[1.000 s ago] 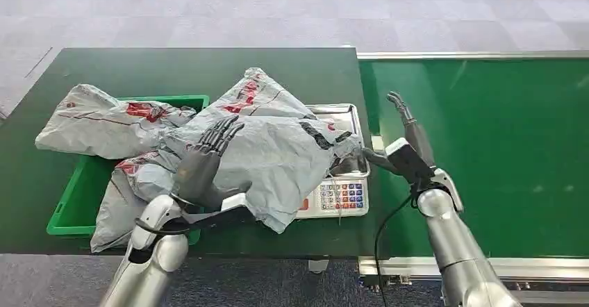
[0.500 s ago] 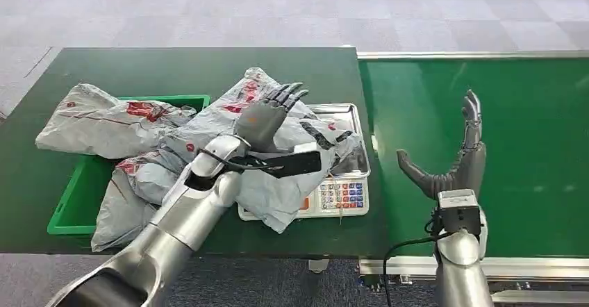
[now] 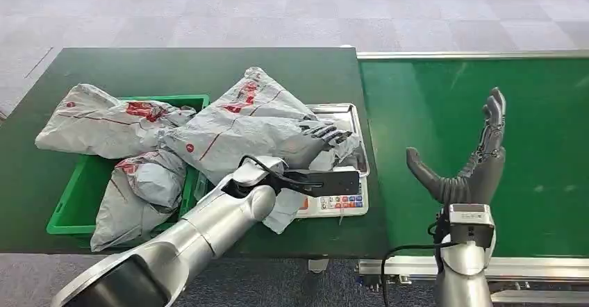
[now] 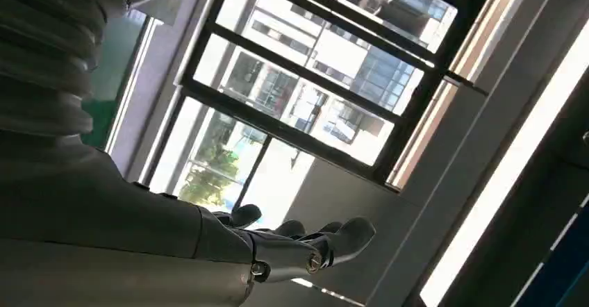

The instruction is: Moved the parcel from conveyor to table for the left to box.

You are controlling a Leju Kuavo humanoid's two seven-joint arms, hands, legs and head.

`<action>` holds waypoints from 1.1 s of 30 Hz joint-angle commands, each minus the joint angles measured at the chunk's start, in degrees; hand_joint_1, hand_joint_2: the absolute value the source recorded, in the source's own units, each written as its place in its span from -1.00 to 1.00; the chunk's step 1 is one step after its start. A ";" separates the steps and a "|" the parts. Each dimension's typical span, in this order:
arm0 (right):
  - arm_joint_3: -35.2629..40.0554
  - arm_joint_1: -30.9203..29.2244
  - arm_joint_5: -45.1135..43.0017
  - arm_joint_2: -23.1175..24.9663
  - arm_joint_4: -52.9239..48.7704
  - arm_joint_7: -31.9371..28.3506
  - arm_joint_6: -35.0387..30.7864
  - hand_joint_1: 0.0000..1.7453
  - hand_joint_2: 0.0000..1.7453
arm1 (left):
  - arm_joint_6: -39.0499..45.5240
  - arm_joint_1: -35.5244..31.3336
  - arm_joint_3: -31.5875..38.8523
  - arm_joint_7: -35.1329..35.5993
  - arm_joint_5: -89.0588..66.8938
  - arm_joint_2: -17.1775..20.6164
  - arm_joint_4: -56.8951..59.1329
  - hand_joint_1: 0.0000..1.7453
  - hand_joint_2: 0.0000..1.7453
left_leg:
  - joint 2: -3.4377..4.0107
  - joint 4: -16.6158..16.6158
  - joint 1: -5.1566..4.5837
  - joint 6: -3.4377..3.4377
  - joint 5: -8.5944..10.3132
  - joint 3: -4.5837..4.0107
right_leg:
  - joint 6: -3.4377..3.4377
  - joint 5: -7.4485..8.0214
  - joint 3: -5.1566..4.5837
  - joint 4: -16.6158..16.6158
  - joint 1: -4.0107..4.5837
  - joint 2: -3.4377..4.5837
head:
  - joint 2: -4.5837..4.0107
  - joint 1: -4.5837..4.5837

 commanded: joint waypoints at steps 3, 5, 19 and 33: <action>0.45 -0.12 1.47 2.62 -1.91 -0.06 -0.33 -1.00 1.00 | -0.01 -1.59 -16.79 9.42 4.60 0.46 9.19 -0.80 1.00 | 0.06 -0.05 0.01 0.00 -0.02 0.11 | -0.03 0.00 0.10 -0.07 0.01 0.07 | 0.00 0.00; 0.45 -0.12 1.47 2.62 -1.91 -0.06 -0.33 -1.00 1.00 | -0.01 -1.59 -16.79 9.42 4.60 0.46 9.19 -0.80 1.00 | 0.08 -0.06 0.02 0.00 -0.03 0.12 | -0.04 0.01 0.13 -0.09 0.02 0.08 | 0.00 0.00; 1.61 -0.68 2.26 3.70 -2.31 0.44 -1.61 -1.00 1.00 | 10.99 -5.40 -12.77 7.39 6.48 0.46 12.46 1.00 1.00 | 0.14 0.00 0.05 -0.01 -0.01 0.04 | -0.05 0.05 0.05 -0.05 0.06 0.15 | 0.00 0.00; 0.54 -1.17 2.13 3.13 -0.49 -0.10 -1.79 -1.00 1.00 | 7.72 -8.66 -7.20 1.72 11.24 0.46 8.52 1.00 1.00 | 0.11 0.02 0.03 -0.01 0.00 0.01 | -0.04 0.05 0.04 -0.02 0.03 0.10 | 0.00 0.00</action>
